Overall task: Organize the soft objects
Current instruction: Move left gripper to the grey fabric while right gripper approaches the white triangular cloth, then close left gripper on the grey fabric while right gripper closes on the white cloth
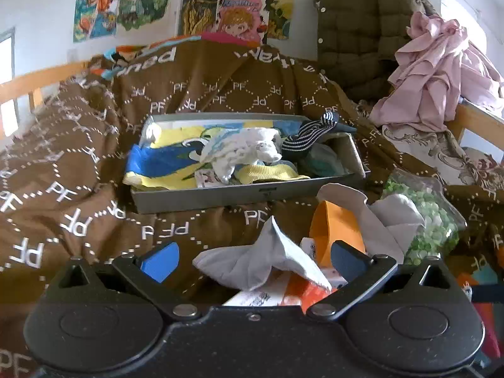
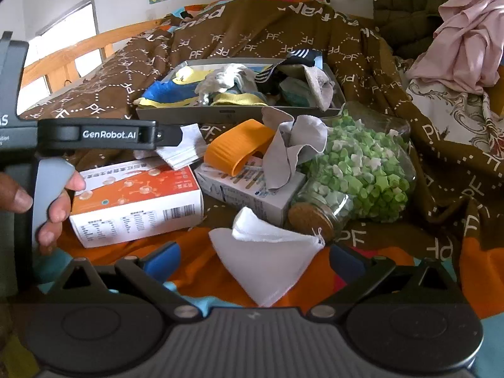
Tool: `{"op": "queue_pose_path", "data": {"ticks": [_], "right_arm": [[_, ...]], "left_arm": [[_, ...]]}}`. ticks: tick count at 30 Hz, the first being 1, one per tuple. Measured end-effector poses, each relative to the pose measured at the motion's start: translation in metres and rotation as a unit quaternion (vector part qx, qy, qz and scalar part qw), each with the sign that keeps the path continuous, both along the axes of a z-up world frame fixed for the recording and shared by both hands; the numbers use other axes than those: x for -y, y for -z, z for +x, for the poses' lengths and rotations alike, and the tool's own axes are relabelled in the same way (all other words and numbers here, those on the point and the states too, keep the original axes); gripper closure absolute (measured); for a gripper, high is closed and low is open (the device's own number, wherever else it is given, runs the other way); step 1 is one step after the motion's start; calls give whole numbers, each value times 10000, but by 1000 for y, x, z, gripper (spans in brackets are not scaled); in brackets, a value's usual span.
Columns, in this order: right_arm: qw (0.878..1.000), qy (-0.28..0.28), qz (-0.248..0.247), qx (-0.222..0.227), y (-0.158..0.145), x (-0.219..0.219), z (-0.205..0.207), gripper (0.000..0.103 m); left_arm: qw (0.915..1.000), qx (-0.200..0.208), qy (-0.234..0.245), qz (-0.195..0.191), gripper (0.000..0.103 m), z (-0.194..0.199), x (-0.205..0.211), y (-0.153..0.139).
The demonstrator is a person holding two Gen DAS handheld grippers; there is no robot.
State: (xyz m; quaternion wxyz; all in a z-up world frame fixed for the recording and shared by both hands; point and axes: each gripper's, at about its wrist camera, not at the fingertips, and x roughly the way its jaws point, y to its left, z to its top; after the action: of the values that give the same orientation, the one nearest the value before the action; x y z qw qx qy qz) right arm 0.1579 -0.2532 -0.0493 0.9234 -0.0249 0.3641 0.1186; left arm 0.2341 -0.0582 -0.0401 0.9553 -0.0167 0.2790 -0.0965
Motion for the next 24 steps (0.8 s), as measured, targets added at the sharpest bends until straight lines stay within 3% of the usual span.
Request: {"op": "queue_pose_path", "data": {"ticks": [8, 16, 24], "right_arm": [[9999, 99, 44, -114, 8, -6, 10, 14], [9998, 146, 19, -142, 10, -7, 12, 26], [9998, 117, 20, -138, 11, -9, 11, 29]], "left_arm": [[9987, -289, 129, -389, 10, 14, -7, 15], [9974, -384, 115, -598, 27, 16, -11, 22], [9981, -209, 199, -542, 50, 11, -8, 24]]}}
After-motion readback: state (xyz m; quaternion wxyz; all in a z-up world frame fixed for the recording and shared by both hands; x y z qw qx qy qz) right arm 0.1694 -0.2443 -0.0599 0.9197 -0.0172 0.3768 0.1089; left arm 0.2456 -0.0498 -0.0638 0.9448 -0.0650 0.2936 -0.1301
